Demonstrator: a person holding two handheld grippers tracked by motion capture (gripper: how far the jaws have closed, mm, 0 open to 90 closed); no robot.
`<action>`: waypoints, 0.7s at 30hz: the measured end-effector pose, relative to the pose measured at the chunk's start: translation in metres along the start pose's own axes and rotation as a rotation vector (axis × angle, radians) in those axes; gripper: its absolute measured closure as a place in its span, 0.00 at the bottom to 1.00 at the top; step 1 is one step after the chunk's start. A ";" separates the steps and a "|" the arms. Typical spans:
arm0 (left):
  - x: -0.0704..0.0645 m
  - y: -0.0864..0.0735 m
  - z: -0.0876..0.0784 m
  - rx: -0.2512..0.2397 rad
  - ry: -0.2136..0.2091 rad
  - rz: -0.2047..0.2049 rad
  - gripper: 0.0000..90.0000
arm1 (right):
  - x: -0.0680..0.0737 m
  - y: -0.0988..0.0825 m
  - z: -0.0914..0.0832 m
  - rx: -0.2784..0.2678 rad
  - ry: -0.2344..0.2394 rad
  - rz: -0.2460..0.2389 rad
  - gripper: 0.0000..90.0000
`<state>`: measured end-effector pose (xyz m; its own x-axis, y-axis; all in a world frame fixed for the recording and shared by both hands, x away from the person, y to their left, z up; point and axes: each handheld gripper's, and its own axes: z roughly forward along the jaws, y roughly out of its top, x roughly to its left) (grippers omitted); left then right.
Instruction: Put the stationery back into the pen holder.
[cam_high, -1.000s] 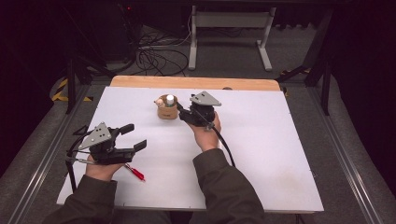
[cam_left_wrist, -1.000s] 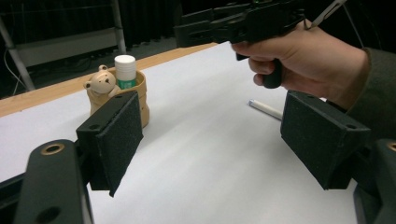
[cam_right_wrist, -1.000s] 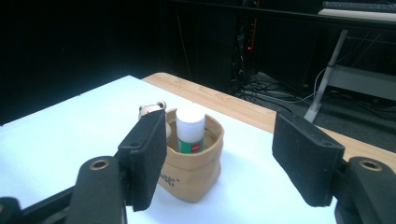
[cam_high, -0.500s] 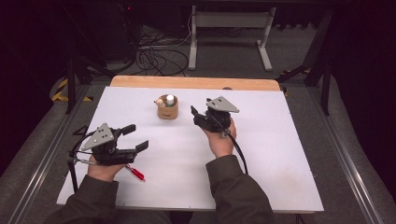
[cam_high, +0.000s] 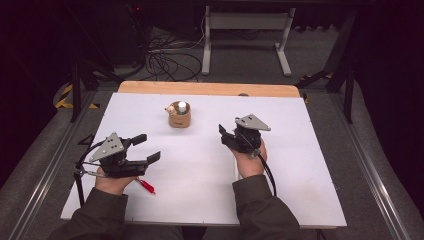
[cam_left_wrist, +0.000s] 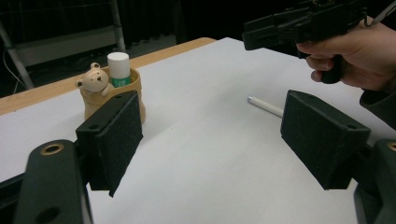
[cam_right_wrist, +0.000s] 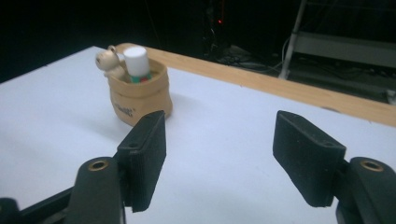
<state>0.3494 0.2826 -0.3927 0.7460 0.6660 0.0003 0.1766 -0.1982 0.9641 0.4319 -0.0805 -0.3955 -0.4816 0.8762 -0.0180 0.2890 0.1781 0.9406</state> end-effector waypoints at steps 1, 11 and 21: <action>0.000 0.000 0.000 0.003 0.000 0.002 0.24 | 0.000 0.000 0.000 0.000 0.000 0.000 0.40; -0.002 -0.002 0.004 0.012 -0.005 0.003 0.24 | -0.005 -0.014 -0.008 0.045 -0.040 0.032 0.44; -0.003 -0.002 0.005 0.015 0.000 0.009 0.24 | -0.006 -0.030 -0.011 0.100 -0.076 0.045 0.50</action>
<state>0.3499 0.2774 -0.3957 0.7473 0.6645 0.0087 0.1799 -0.2149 0.9599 0.4167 -0.0962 -0.4201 -0.4038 0.9148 -0.0058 0.3917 0.1786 0.9026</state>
